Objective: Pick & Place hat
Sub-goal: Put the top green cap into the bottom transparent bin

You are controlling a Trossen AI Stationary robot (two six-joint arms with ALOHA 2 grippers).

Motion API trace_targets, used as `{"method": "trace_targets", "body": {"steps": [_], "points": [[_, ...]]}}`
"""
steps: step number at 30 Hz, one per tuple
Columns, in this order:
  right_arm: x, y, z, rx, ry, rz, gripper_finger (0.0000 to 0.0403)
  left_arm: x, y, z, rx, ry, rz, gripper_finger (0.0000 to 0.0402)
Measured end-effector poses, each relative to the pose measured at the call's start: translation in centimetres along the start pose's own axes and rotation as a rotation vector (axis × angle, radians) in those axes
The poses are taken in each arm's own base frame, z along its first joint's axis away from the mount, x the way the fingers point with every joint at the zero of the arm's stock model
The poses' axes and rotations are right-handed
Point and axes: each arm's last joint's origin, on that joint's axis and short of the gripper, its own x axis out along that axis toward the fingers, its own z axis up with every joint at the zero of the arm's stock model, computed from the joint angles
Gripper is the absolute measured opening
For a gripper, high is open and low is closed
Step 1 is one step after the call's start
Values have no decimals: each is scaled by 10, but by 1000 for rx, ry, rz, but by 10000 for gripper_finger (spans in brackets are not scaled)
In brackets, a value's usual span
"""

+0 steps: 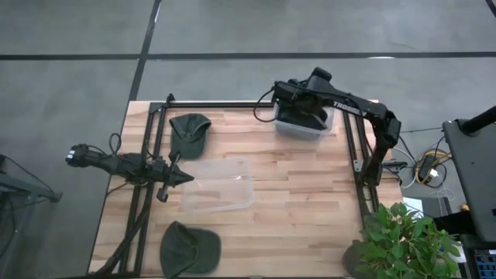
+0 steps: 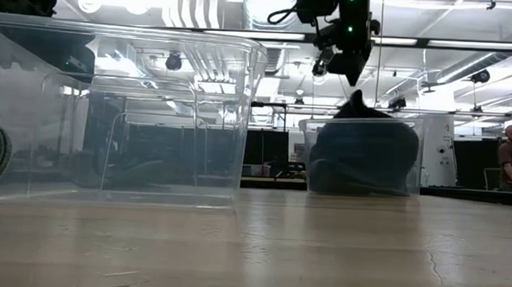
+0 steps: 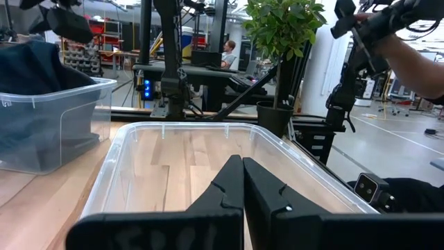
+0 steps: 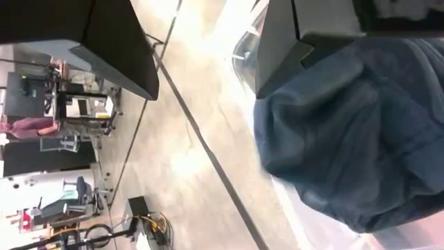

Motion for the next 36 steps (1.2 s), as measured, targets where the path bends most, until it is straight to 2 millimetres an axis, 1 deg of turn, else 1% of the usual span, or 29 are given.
{"method": "trace_targets", "body": {"steps": [4,8,11,13,16,18,22,32,36], "points": [[-8,-7,3,67,-31,14,235,0,0,0,0,0,0,0],[-19,-6,13,114,-108,119,235,0,0,0,0,1,0,0],[-27,-1,24,131,-202,284,235,0,0,0,0,1,0,0],[-31,5,35,143,-295,425,232,0,0,0,0,0,0,0],[-33,12,49,176,-433,619,228,0,0,0,0,0,0,0],[-33,18,57,197,-516,715,226,0,0,0,0,0,0,0],[-33,25,60,201,-555,854,226,0,0,0,0,0,0,0],[-24,45,53,182,-500,884,225,0,0,0,0,1,0,0],[-29,56,50,147,-498,896,222,0,0,0,0,0,0,0]]}}
